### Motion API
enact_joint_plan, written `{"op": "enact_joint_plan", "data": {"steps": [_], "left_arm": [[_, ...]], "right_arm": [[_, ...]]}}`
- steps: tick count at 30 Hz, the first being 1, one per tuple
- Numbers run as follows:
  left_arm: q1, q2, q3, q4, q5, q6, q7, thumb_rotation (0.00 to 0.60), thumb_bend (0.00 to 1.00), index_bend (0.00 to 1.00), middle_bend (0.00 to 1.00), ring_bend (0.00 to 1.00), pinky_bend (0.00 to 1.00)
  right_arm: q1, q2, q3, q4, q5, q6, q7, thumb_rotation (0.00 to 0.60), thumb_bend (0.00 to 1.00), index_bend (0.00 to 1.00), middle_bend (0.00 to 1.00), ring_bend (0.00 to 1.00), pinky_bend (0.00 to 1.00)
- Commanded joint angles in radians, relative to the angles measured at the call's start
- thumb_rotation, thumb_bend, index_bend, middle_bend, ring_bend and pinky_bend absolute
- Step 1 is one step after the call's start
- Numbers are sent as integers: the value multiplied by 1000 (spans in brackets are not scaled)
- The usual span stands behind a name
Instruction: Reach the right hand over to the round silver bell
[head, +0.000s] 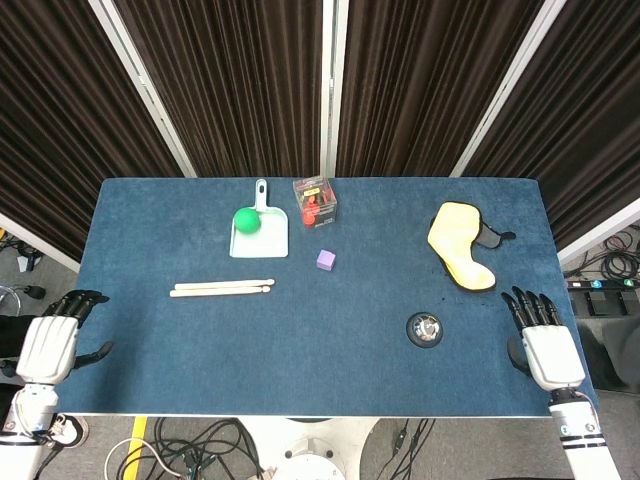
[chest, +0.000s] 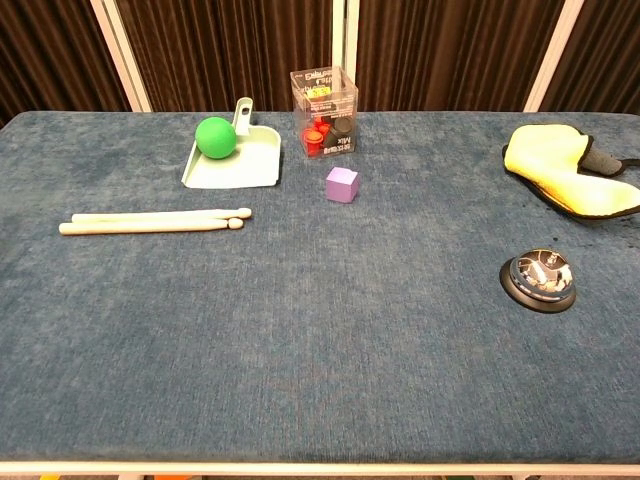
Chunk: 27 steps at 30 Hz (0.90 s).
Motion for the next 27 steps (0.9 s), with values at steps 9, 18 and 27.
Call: {"op": "enact_joint_plan", "data": {"steps": [9,18,27], "left_arm": [[5,-9,2,16,3,9,-24,600,156,290,226,166,323],[5,-15,2,31,6,11,-31,600,156,289,226,166,323],[7,-14,3,31,4,12,-30,600,156,290,226,166,323]], "right_arm": [[0,-2,-13,5,-42,20,-37,600,1000,0,762,660,553],[10,-39,-33,29,-74,5,-68,600,1000,0,882,816,635],[41,-93,-63,27,-54,-100,-145,600,1000,0,886,817,634]]}}
